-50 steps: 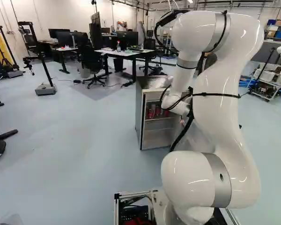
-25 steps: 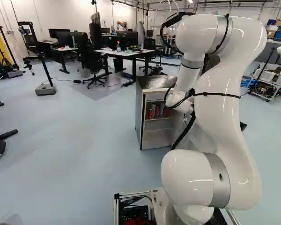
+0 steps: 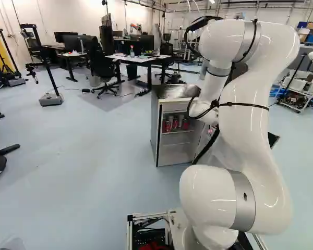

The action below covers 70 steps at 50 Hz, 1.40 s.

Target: Grab a drink from the fridge

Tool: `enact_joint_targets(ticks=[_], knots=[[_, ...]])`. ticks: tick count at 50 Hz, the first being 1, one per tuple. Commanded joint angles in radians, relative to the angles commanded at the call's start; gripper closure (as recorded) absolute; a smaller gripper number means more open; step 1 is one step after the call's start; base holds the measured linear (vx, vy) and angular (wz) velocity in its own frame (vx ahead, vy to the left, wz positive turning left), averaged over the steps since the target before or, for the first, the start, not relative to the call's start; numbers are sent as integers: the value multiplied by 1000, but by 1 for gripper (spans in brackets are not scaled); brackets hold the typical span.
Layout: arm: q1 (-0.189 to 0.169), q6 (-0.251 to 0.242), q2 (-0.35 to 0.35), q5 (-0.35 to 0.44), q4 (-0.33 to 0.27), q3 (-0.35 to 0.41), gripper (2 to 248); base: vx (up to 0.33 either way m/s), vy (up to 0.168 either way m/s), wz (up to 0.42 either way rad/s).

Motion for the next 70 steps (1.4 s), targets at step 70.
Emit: enact_joint_targets(ticks=[70], knots=[[150, 0, 188, 0, -496, 336, 3, 0, 0, 0]])
